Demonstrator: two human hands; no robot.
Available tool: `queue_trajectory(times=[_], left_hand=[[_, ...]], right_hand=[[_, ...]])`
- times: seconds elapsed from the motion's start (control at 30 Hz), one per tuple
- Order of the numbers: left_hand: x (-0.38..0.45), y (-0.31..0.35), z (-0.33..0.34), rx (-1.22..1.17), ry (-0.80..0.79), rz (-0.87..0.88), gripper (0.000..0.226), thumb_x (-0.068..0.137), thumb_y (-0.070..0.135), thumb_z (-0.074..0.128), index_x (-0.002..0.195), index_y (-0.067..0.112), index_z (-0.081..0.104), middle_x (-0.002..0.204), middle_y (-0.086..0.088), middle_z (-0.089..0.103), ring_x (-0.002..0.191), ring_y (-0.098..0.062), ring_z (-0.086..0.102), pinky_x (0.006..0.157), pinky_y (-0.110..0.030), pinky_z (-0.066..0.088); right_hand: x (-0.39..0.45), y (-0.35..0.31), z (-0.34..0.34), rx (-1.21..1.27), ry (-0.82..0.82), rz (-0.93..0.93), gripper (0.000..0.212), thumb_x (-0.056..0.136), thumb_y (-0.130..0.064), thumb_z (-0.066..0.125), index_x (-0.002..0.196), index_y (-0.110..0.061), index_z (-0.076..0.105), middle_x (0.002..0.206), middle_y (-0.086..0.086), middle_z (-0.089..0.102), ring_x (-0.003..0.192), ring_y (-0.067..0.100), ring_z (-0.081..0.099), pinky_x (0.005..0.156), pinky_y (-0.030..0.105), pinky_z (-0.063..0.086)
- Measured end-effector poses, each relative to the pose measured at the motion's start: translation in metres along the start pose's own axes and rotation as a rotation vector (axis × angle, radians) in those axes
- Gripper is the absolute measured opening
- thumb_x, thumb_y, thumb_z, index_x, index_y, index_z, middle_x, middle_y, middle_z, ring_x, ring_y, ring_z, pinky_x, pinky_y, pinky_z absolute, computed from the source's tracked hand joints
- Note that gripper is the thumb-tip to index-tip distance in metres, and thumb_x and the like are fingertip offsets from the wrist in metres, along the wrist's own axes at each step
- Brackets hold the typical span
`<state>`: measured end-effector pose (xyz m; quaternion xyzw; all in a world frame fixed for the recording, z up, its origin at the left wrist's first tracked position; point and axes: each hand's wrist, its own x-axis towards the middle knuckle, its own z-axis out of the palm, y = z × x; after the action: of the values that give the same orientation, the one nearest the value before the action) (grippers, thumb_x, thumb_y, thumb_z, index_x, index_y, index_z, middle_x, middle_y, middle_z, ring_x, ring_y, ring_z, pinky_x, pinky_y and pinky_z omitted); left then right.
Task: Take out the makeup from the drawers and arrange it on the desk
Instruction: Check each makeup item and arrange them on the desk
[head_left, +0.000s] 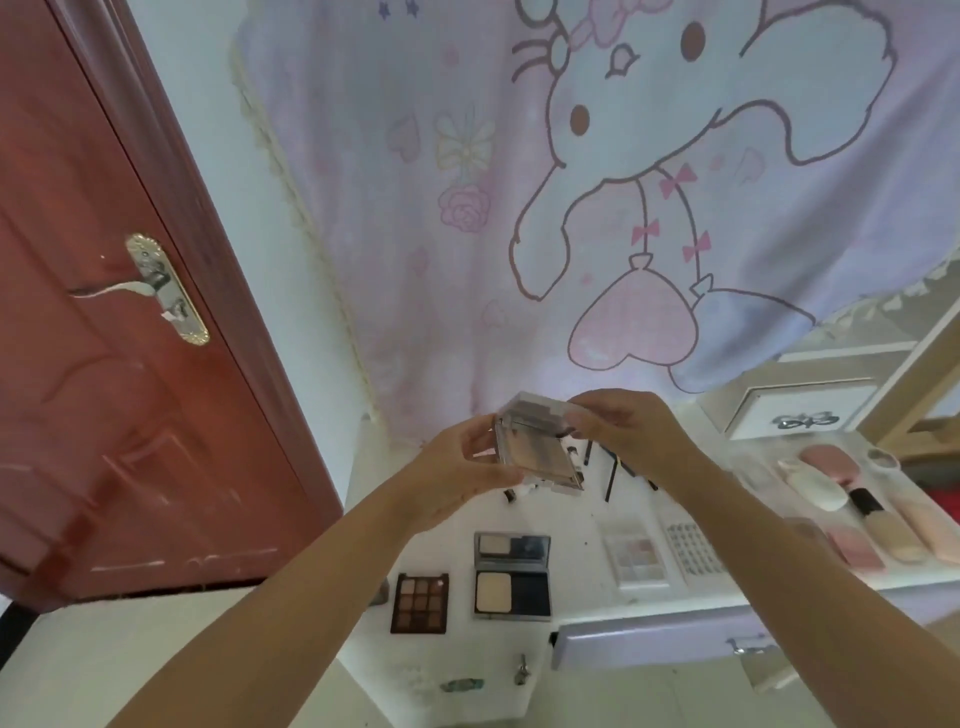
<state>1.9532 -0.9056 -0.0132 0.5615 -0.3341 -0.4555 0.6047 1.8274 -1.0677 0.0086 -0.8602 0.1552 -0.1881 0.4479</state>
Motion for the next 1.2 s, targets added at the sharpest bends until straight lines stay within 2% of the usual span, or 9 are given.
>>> queue_trajectory(times=[0.1,0.17,0.27,0.37,0.5,0.63,0.77,0.93,1.2], left_hand=[[0.004,-0.035,0.002,-0.049,-0.079,-0.111,0.053,0.075,-0.019,0.054,0.111,0.020,0.056,0.105,0.001,0.067,0.098,-0.015,0.065,0.081,-0.026,0.055],[0.008,-0.063,0.006,-0.061,-0.063,-0.176,0.054,0.074,-0.019,0.055,0.114,0.017,0.055,0.109,-0.003,0.067,0.102,-0.019,0.063,0.087,-0.029,0.054],[0.015,-0.101,0.019,0.022,0.019,-0.254,0.049,0.076,-0.014,0.058,0.115,0.016,0.055,0.098,-0.002,0.070,0.094,-0.014,0.065,0.086,-0.025,0.053],[0.024,-0.134,0.036,0.189,0.088,-0.335,0.035,0.076,-0.004,0.064,0.103,0.017,0.061,0.063,0.011,0.065,0.067,-0.003,0.061,0.069,-0.013,0.048],[0.043,-0.174,0.061,0.320,0.232,-0.412,0.043,0.074,-0.002,0.065,0.114,0.011,0.060,0.058,0.011,0.059,0.055,0.006,0.054,0.058,-0.006,0.043],[0.056,-0.203,0.089,0.369,0.378,-0.564,0.050,0.077,-0.001,0.063,0.124,0.010,0.051,0.096,-0.014,0.065,0.073,-0.010,0.055,0.057,-0.008,0.041],[0.057,-0.222,0.106,0.409,0.547,-0.640,0.048,0.077,0.000,0.063,0.122,0.011,0.052,0.108,-0.011,0.066,0.082,-0.014,0.058,0.060,-0.007,0.042],[0.058,-0.235,0.113,0.438,0.779,-0.707,0.016,0.077,0.005,0.063,0.089,0.013,0.057,0.080,-0.001,0.059,0.068,-0.006,0.049,0.050,-0.003,0.038],[0.064,-0.246,0.127,0.409,0.933,-0.721,0.035,0.077,0.006,0.064,0.058,0.017,0.036,0.057,0.004,0.039,0.052,-0.006,0.036,0.046,-0.010,0.038]], right_hand=[[-0.010,0.037,0.013,0.142,0.093,0.166,0.015,0.086,-0.015,0.057,0.087,-0.008,0.070,0.067,-0.004,0.066,0.066,0.014,0.066,0.065,0.037,0.057],[-0.019,0.064,0.022,0.180,0.118,0.247,0.019,0.086,-0.008,0.057,0.095,0.005,0.068,0.065,-0.008,0.065,0.060,0.000,0.064,0.062,0.019,0.057],[-0.029,0.098,0.030,0.096,0.056,0.304,0.012,0.086,-0.011,0.059,0.093,-0.012,0.068,0.069,-0.006,0.063,0.057,-0.004,0.061,0.053,0.005,0.046],[-0.029,0.137,0.029,-0.058,-0.042,0.351,0.015,0.087,-0.017,0.058,0.095,-0.009,0.069,0.081,0.005,0.067,0.072,0.015,0.061,0.063,0.016,0.043],[-0.021,0.184,0.028,-0.186,-0.194,0.366,0.021,0.089,-0.018,0.055,0.098,-0.003,0.067,0.092,0.011,0.069,0.085,0.024,0.064,0.074,0.023,0.042],[-0.009,0.219,0.027,-0.208,-0.342,0.350,0.022,0.090,-0.017,0.054,0.098,-0.001,0.067,0.096,0.013,0.068,0.085,0.023,0.062,0.081,0.025,0.047],[0.000,0.237,0.034,-0.222,-0.455,0.274,0.023,0.090,-0.020,0.053,0.100,-0.005,0.066,0.094,0.008,0.068,0.077,0.012,0.055,0.063,0.000,0.037],[0.011,0.241,0.042,-0.148,-0.533,0.217,0.021,0.090,-0.017,0.053,0.098,-0.003,0.066,0.086,0.007,0.065,0.072,0.012,0.055,0.058,0.007,0.038],[0.023,0.247,0.044,-0.100,-0.514,0.253,0.017,0.088,-0.020,0.055,0.092,-0.007,0.065,0.082,0.001,0.062,0.071,0.005,0.053,0.064,0.010,0.046]])
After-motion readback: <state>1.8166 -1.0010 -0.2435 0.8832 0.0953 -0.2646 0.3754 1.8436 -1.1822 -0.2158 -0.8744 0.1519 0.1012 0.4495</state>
